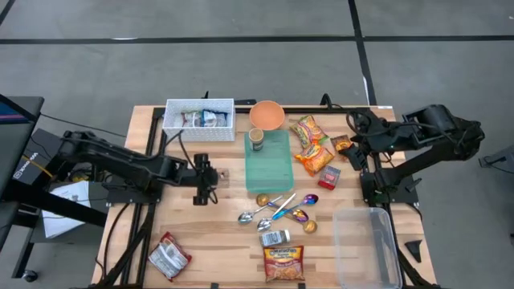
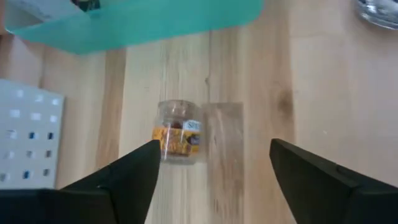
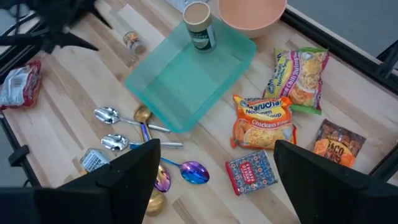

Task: Pick & Place Food Item
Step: Put the brown seasoning into the blue bin

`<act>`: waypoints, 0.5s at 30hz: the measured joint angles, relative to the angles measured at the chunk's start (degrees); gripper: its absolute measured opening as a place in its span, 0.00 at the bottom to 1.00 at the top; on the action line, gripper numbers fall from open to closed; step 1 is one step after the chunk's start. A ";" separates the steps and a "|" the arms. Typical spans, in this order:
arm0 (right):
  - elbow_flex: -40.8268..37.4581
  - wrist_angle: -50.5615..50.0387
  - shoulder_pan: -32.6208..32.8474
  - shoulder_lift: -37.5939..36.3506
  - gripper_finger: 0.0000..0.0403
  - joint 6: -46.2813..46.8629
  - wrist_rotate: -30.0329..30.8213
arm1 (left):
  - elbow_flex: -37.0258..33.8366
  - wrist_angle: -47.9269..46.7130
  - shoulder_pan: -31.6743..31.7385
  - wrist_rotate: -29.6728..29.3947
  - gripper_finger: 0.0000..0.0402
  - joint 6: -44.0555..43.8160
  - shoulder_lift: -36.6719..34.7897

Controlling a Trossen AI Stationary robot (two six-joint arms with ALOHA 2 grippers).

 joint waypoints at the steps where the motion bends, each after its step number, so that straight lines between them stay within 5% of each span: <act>1: 0.02 0.00 0.00 0.04 0.77 0.00 -0.01 | -1.19 1.84 0.91 0.76 0.75 0.40 0.00; 15: 0.02 0.39 -0.02 0.09 0.77 2.12 -0.21 | -13.19 19.84 13.13 7.53 0.75 8.75 0.35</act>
